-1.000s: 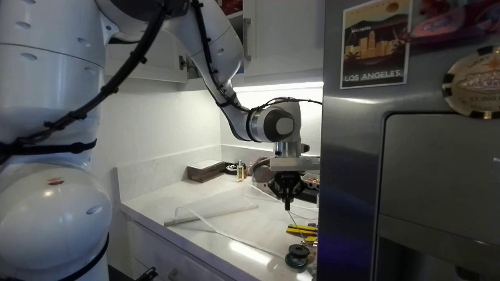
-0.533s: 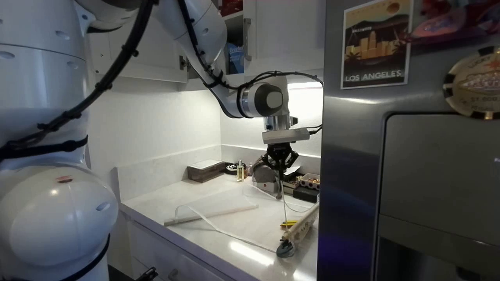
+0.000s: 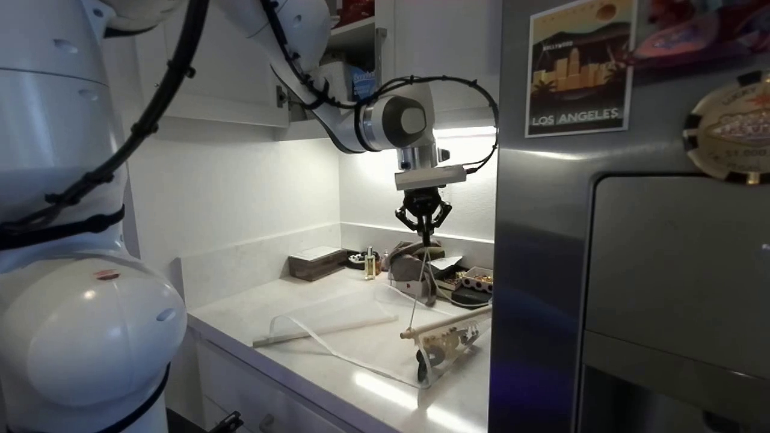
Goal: Close the right cabinet door then hang the white net on the hanger on the side of the fridge
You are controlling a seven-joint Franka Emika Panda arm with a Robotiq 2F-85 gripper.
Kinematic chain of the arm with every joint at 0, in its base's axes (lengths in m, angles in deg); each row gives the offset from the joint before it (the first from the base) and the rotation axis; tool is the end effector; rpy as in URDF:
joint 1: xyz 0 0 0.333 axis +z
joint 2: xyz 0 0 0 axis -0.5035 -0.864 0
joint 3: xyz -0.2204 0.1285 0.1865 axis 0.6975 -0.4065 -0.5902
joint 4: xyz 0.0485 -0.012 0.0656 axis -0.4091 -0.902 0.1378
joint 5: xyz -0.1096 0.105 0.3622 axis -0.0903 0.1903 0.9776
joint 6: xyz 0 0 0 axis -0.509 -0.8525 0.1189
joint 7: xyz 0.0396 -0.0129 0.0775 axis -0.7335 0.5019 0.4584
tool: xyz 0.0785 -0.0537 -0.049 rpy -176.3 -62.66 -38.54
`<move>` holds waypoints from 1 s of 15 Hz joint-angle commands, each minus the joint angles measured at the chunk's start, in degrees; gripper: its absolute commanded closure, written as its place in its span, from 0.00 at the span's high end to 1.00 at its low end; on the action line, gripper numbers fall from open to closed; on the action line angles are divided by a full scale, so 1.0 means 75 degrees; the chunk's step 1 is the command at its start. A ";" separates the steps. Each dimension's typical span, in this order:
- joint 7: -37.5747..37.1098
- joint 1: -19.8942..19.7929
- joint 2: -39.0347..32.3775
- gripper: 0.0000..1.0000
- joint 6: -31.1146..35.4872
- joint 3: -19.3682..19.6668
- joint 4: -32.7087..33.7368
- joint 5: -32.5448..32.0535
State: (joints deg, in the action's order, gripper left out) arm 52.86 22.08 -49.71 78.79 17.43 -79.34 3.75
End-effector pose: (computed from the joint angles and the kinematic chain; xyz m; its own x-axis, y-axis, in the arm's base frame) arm 0.5218 -0.1493 0.4506 0.8620 0.4909 0.1266 0.4701 -0.8674 0.1630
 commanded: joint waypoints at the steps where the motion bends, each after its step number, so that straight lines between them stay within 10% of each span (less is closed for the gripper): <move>1: -0.0140 0.0109 0.0647 0.00 -0.0515 0.0054 -0.0080 0.0190; 15: -0.0328 0.0136 0.3900 0.00 -0.2822 0.0537 -0.0936 0.0061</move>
State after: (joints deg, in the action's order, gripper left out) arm 52.74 22.45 -27.18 60.93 21.11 -83.55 4.77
